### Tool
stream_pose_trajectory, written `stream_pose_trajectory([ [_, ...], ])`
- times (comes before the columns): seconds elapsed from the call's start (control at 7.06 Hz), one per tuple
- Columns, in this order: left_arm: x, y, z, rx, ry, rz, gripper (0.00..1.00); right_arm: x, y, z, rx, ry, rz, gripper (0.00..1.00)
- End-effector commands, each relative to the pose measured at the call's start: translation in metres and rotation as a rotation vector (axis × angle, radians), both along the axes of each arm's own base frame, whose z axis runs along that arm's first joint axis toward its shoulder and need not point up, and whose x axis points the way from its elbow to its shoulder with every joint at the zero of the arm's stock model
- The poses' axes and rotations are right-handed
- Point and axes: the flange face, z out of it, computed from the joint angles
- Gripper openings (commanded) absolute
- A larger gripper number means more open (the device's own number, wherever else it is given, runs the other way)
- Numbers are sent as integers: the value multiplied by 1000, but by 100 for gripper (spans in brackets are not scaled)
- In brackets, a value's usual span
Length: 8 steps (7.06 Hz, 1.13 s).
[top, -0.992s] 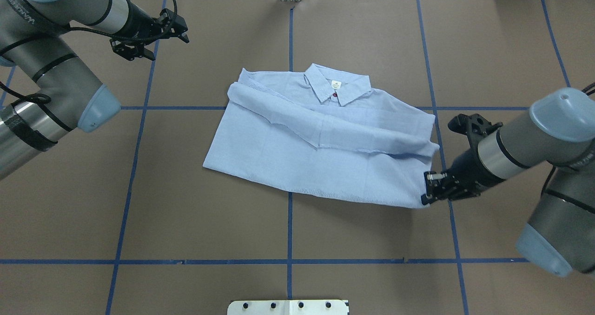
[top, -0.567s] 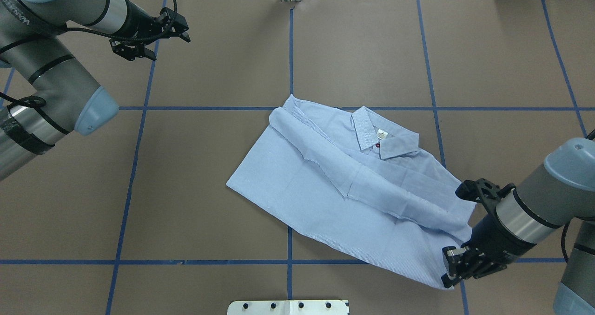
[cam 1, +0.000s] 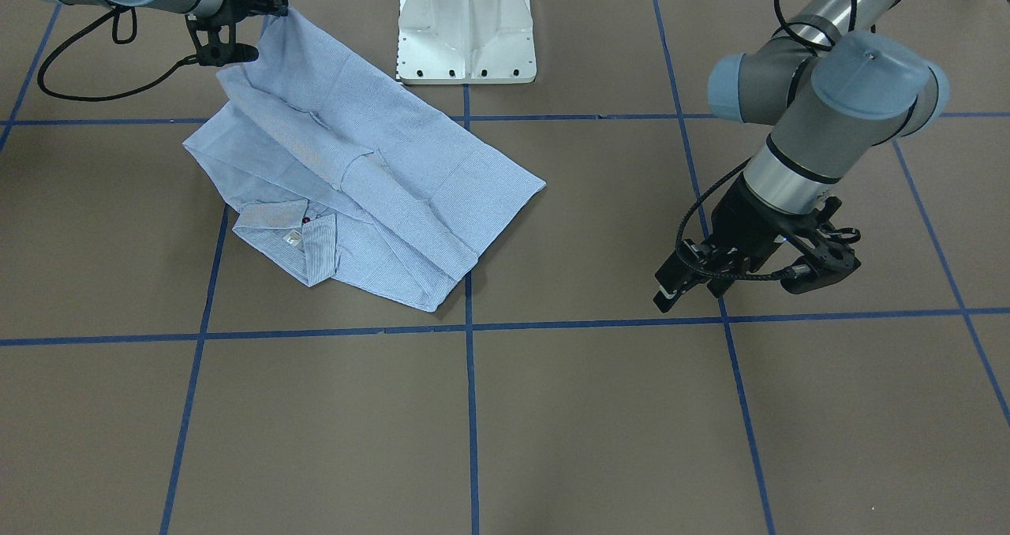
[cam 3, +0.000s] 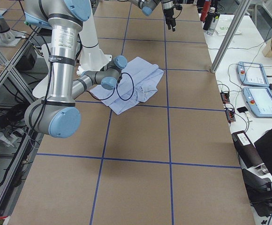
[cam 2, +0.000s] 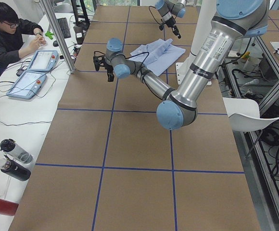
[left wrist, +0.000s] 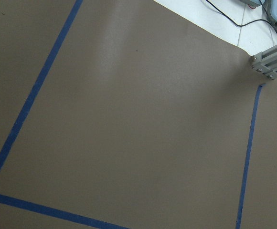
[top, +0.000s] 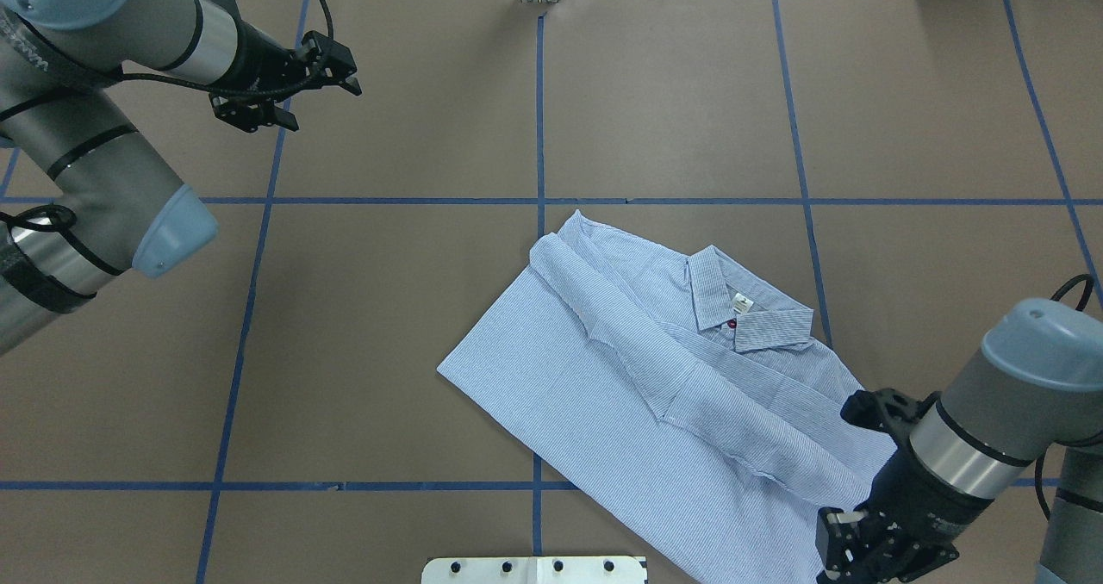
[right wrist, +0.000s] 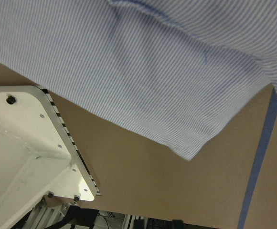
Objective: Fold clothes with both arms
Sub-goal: 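Grasp the folded edge with the right gripper and drag the shirt toward it, then release the shirt and raise the right gripper while the left gripper lowers beside the shirt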
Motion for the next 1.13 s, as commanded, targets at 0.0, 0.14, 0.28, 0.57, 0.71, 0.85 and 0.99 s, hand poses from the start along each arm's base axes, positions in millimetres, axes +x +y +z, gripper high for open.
stream_pose_trajectory([
  [0.0,37,62,-21,44,44,100,100,31,-93,-38,51,-73,235,100],
  [0.14,59,96,-31,1,82,128,100,50,-139,-60,91,-112,342,100],
  [0.28,87,122,-33,-63,100,155,100,70,-163,-73,136,-128,429,100],
  [0.57,142,174,-34,-185,113,132,100,88,-184,-92,213,-150,545,100],
  [0.71,168,202,-29,-211,100,124,100,93,-187,-94,268,-186,589,100],
  [0.85,192,224,-19,-215,49,121,100,93,-188,-95,283,-193,606,100],
  [0.99,210,240,-11,-235,-25,125,100,93,-189,-95,287,-191,613,100],
])
